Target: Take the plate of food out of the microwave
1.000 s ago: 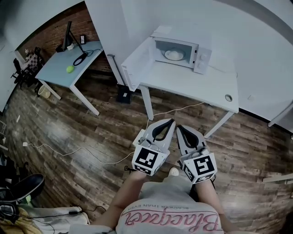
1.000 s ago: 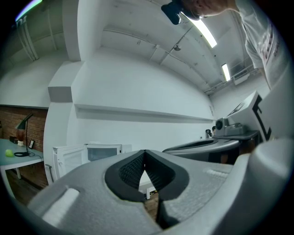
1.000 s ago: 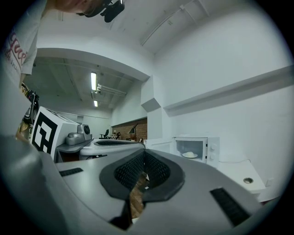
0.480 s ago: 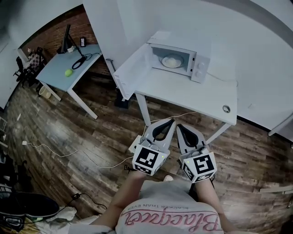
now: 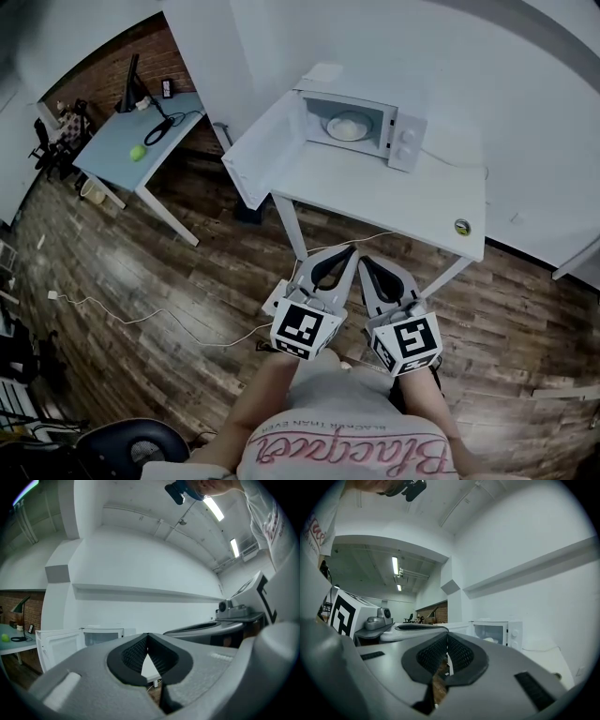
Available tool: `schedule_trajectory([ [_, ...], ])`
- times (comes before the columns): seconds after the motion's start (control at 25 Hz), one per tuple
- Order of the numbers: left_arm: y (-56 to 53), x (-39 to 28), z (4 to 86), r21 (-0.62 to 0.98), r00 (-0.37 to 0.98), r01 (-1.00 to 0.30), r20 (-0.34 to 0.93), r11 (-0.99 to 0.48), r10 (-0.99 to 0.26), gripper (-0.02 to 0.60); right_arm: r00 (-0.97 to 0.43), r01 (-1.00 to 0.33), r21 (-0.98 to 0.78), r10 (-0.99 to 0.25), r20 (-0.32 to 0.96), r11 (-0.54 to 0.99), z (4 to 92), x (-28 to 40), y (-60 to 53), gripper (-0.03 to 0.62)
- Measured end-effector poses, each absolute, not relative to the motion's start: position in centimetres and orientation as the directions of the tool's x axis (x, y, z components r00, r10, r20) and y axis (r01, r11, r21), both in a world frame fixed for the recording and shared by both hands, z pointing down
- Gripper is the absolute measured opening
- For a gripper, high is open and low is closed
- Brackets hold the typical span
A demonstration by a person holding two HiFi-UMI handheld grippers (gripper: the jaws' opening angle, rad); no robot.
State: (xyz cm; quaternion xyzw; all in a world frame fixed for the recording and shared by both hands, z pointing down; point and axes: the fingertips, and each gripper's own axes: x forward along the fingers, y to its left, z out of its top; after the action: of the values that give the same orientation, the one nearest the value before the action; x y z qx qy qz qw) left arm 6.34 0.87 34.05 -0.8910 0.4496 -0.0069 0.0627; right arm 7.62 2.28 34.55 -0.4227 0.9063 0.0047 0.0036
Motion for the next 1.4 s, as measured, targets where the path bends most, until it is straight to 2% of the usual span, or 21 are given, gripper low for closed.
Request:
schedule_trajectory([
  [1.4, -7.2, 4.5, 35.5, -0.084, 0.600, -0.798, -0.028, -0.597, -0.799, 0.005, -0.625, -0.781, -0.022, -0.781, 0.025, 0.624, 36.4, 6.2, -5.2, 0.012],
])
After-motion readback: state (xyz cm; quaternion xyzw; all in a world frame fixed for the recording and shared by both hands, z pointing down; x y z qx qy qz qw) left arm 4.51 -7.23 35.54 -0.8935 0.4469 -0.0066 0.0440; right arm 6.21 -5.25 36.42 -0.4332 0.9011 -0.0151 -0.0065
